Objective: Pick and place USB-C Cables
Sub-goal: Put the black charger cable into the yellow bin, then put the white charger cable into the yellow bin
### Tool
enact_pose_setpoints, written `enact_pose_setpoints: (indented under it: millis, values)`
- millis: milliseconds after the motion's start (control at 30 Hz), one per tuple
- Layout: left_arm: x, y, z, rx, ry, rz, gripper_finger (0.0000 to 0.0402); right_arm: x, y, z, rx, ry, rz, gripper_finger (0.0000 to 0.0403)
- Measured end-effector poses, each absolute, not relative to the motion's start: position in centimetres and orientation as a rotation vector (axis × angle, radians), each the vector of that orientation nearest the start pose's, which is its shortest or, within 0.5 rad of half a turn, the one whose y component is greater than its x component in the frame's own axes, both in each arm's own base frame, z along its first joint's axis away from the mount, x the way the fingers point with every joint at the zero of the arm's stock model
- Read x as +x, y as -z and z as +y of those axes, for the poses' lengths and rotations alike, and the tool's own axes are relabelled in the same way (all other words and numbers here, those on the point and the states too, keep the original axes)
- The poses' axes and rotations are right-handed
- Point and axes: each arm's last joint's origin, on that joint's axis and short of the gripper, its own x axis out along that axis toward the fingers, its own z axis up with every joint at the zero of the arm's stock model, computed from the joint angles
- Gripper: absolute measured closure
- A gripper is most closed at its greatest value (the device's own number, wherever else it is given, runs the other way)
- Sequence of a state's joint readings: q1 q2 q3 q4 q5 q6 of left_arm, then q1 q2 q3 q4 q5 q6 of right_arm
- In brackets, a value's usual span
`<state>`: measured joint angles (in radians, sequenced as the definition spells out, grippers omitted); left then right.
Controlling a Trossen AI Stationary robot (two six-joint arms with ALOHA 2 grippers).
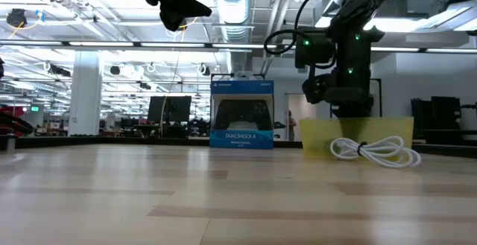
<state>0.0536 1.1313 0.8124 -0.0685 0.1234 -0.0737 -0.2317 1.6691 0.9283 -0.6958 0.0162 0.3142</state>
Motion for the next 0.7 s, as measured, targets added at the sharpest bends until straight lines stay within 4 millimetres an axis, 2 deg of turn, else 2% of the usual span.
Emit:
enact_pose_setpoints:
  millis: [367,533,700]
  values:
    - [24.7,-28.4,1.0,-0.11,0.053,0.414,0.0229,27.2,-15.2,-6.4,0.423,0.412,1.384,0.0279]
    - [24.7,-28.3,1.0,-0.11,0.053,0.418,0.0229,26.8,-16.4,-6.3,0.424,0.408,1.353,0.023]
    - [24.7,-28.3,1.0,-0.105,0.039,0.419,0.0229,25.9,-18.6,-6.1,0.431,0.407,1.295,0.0196]
